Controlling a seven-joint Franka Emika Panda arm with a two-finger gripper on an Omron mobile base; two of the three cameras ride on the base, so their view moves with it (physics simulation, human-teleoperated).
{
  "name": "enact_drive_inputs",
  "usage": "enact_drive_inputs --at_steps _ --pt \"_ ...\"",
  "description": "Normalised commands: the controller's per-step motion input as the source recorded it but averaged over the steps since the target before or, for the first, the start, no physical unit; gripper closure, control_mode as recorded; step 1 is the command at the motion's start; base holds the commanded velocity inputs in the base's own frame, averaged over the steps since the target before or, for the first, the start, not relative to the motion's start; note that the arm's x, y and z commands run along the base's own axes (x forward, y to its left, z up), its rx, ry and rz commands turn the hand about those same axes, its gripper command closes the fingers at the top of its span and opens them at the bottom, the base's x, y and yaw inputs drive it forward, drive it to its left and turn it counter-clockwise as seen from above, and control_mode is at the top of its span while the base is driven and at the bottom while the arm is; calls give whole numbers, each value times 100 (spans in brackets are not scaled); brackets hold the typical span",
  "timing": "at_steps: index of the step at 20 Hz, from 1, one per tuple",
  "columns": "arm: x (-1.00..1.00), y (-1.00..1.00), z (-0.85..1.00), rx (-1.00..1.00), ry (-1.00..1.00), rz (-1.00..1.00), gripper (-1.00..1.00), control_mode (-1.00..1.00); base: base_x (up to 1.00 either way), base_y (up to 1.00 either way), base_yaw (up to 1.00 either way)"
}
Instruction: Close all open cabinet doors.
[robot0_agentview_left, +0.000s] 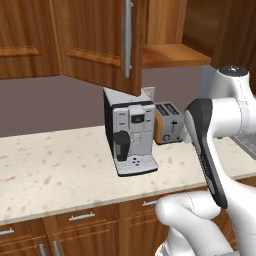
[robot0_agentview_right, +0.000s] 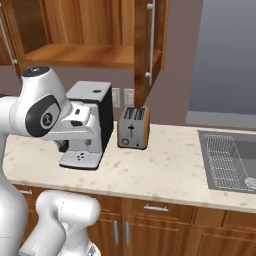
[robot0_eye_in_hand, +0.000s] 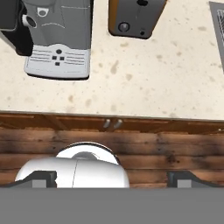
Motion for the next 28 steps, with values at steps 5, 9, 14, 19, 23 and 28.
enact_drive_inputs --at_steps 5,9,14,19,23,28 --pt "0 0 0 0 0 0 -100 100 36 -5 1" --pt "0 0 0 0 0 0 -100 100 2 -2 0" --pt "0 0 0 0 0 0 -100 100 0 0 0" --pt "0 0 0 0 0 0 -100 100 0 0 0" --pt "0 0 0 0 0 0 -100 -100 0 0 0" --pt "0 0 0 0 0 0 -100 -100 0 0 0"
